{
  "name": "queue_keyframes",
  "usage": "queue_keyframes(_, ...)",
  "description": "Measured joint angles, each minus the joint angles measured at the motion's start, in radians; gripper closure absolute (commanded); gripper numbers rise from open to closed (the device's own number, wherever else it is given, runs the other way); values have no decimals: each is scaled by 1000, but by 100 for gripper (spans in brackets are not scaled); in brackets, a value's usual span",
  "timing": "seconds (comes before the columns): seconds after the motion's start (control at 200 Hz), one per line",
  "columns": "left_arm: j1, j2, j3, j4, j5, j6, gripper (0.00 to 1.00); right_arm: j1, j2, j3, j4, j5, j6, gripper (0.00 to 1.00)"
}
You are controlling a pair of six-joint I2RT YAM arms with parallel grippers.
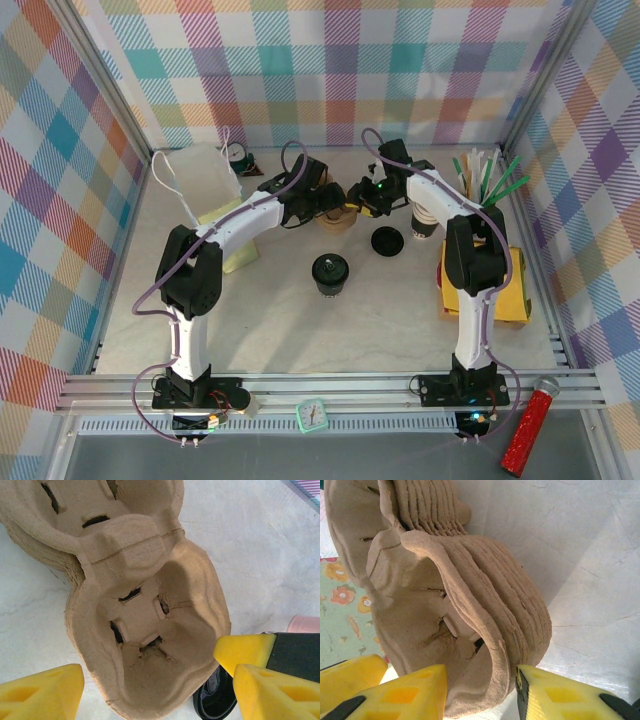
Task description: Pack the takeout coffee
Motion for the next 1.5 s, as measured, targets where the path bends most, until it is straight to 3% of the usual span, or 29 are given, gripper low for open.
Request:
queue_keyframes(0.82,0,0,2,0,2,1,24,-2,-47,-13,88,-50,35,66)
queue_keyframes(0.87,0,0,3,-1,2,1,25,-4,-47,-15,95,-57,38,72)
queue_keyframes(1.19,0,0,4,-4,-2,1,36,-8,-47,-63,107,-61,64,79)
queue_keyframes(1.275,0,0,4,-3,-4,0,36,-12,-47,-80,116,-62,71,80)
queue_keyframes(1.335,0,0,4,-3,-5,0,35,-14,-47,-89,121,-65,75,86)
queue_keyframes(1.5,4,0,4,-9,-34,0,35,-20,-47,-95,130,-68,87,86)
